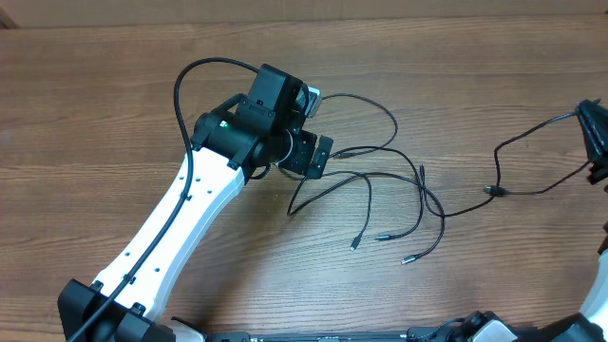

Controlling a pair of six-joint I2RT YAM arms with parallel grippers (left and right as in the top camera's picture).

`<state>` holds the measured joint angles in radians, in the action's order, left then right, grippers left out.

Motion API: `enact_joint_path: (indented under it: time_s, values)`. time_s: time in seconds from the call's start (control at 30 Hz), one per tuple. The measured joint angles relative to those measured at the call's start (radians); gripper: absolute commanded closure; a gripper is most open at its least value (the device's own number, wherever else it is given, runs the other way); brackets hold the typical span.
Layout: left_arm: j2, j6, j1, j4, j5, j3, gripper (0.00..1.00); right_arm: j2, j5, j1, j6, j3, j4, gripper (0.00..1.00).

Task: Untangle cables
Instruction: 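Pull the right gripper far rightward, drawing one black cable out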

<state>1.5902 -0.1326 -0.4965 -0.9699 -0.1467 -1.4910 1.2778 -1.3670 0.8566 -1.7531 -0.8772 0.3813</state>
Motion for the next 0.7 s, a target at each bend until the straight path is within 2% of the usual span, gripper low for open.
enact_joint_path:
  time_s: [0.23,0.37,0.47,0.57,0.7]
  values:
    - [0.0,0.0,0.0,0.0,0.0,0.0,0.0,0.005,0.159,0.0,0.0,0.0,-0.326,0.96]
    - [0.0,0.0,0.0,0.0,0.0,0.0,0.01,0.006,0.267,0.0,0.001,0.0,-0.503,0.84]
    - [0.0,0.0,0.0,0.0,0.0,0.0,0.0,0.006,0.356,0.0,-0.001,0.001,-0.558,0.8]
    - [0.0,0.0,0.0,0.0,0.0,0.0,0.0,0.006,0.467,0.0,-0.001,0.001,-0.56,0.8]
    - [0.0,0.0,0.0,0.0,0.0,0.0,0.0,0.006,0.632,0.0,-0.001,0.001,-0.561,0.85]
